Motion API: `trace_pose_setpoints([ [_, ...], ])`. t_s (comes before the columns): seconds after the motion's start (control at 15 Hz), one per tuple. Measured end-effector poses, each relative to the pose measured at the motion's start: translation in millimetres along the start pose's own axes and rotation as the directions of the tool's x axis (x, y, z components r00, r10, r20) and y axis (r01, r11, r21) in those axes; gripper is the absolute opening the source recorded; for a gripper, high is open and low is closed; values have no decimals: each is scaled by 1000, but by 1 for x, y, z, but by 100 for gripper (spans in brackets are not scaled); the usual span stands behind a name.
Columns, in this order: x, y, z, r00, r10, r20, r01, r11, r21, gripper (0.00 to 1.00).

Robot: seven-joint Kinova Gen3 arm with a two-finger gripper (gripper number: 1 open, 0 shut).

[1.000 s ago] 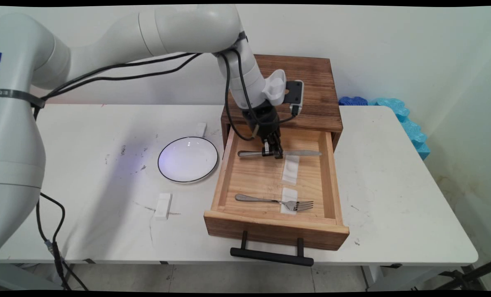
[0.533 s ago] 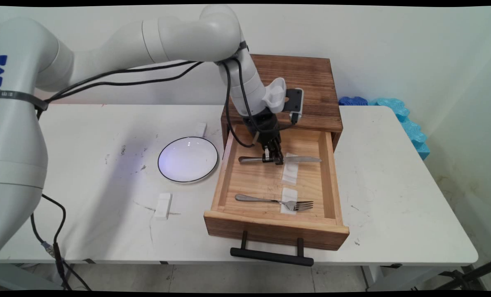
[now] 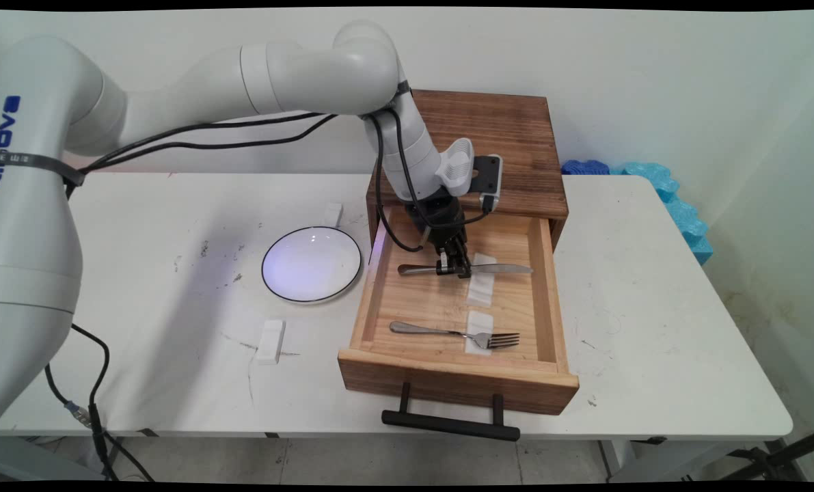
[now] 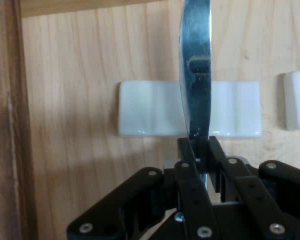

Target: Place the picked object into the drawer

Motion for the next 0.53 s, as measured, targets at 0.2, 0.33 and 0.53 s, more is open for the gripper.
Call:
trace_pose_setpoints([
  [0.2, -1, -1, 3, 1000, -2, -7, 3, 1000, 9, 0],
  [0.33, -2, -2, 5, 1000, -4, -12, 4, 1000, 15, 0],
  [0.53, -4, -2, 6, 1000, -7, -19, 8, 1000, 23, 100],
])
